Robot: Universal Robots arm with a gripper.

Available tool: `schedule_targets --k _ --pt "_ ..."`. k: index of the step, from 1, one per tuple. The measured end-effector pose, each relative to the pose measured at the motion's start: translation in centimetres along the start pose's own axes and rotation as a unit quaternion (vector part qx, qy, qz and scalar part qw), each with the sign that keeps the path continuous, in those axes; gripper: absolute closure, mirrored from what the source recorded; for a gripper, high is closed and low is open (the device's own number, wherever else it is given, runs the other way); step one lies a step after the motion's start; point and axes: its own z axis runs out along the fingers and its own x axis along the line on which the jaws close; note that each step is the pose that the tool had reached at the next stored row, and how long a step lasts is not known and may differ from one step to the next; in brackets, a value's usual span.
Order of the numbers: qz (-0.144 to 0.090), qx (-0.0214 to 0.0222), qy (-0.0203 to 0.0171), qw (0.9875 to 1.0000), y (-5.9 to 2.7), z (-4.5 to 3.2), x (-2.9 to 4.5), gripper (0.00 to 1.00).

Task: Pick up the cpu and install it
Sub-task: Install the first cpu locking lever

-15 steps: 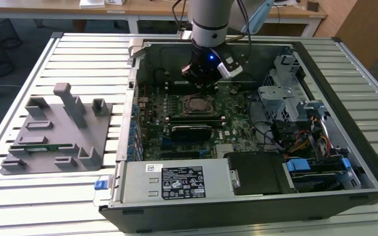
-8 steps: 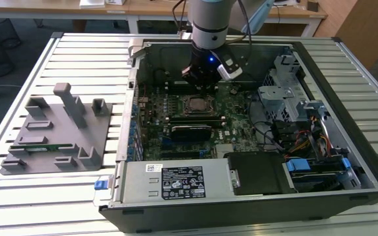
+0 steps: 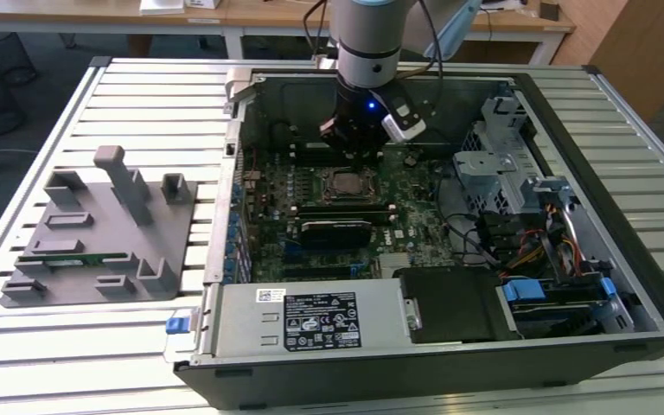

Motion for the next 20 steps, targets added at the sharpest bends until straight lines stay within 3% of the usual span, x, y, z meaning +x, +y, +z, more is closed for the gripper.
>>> schedule_targets --k 15,20 --pt "0.0 0.0004 0.0001 1.0 0.01 -0.25 -0.01 0.89" --pt "0.0 0.0079 0.0013 1.0 -0.01 -0.05 0.0 0.89"
